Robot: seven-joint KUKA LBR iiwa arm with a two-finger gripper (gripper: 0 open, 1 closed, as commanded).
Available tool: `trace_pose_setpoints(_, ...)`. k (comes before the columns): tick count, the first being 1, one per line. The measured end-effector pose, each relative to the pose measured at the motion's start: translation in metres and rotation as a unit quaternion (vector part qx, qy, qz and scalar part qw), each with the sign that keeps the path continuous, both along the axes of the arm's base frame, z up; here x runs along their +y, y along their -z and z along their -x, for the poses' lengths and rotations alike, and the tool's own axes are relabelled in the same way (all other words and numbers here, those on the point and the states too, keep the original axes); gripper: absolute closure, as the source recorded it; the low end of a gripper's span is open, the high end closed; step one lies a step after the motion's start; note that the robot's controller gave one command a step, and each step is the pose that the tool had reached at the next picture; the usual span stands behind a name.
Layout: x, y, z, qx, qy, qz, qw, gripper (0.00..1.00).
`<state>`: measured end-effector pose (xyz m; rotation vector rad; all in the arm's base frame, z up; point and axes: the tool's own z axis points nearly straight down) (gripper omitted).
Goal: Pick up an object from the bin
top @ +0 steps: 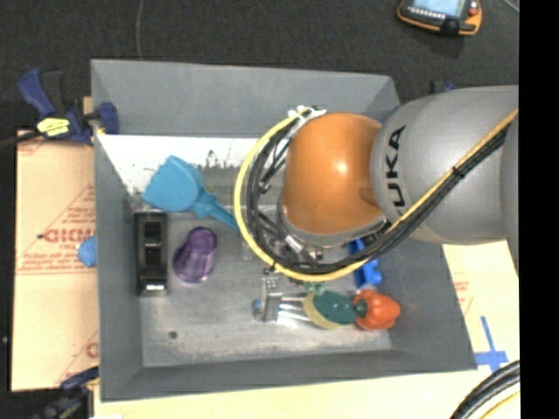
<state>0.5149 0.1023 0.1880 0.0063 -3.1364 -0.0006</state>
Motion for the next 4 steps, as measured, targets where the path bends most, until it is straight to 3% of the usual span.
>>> trace_pose_setpoints(1,-0.001,-0.004,-0.002,-0.0039,0.003,0.0,1.0,0.0)
trace_pose_setpoints(2,-0.084,0.121,-0.033,-0.0024,-0.077,0.0,0.997,0.0)
trace_pose_setpoints(3,-0.076,0.087,-0.036,-0.01,-0.128,-0.002,0.9917,0.0)
trace_pose_setpoints(4,-0.1,0.088,0.003,-0.003,-0.013,0.0,0.9999,0.0)
